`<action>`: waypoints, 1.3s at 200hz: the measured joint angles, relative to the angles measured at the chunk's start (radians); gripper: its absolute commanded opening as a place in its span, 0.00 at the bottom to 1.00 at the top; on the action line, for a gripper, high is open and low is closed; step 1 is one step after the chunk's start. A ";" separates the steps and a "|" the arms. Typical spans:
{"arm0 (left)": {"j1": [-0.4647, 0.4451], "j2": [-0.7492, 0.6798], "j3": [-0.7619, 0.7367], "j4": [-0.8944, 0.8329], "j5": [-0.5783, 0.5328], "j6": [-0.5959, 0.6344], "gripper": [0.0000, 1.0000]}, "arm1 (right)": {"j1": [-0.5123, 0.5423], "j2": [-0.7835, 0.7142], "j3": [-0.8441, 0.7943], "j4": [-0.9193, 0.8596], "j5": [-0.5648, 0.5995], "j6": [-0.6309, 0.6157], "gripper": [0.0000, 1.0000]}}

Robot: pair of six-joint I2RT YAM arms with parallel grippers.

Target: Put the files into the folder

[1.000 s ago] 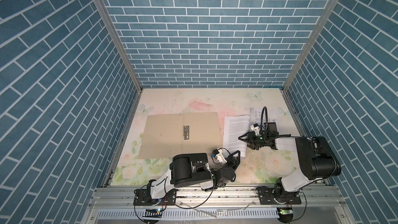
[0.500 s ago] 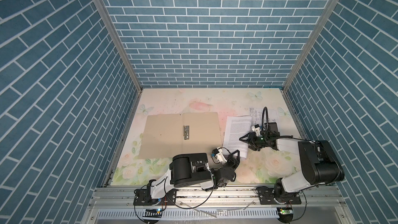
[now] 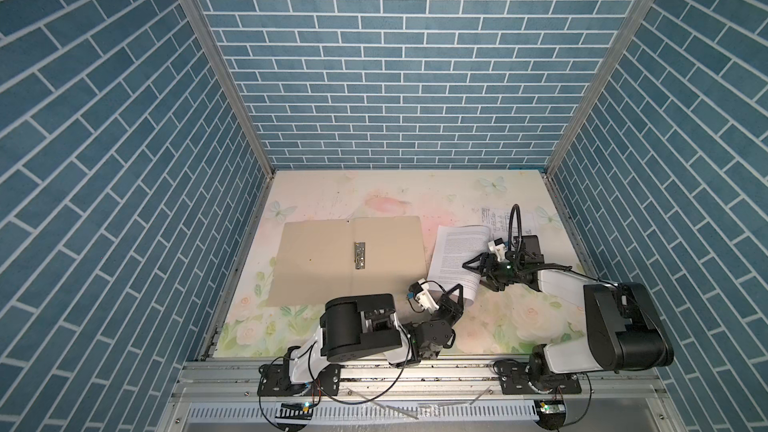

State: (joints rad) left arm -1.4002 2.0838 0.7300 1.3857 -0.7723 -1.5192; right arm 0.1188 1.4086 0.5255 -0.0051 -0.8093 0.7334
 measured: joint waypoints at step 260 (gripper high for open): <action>0.001 -0.075 -0.057 -0.026 0.058 0.041 0.06 | -0.209 -0.229 -0.148 0.157 -0.036 0.215 0.34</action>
State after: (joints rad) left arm -1.3991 2.0087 0.6731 1.3594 -0.7143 -1.4784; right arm -0.0902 1.1797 0.3779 0.1520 -0.8452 0.9482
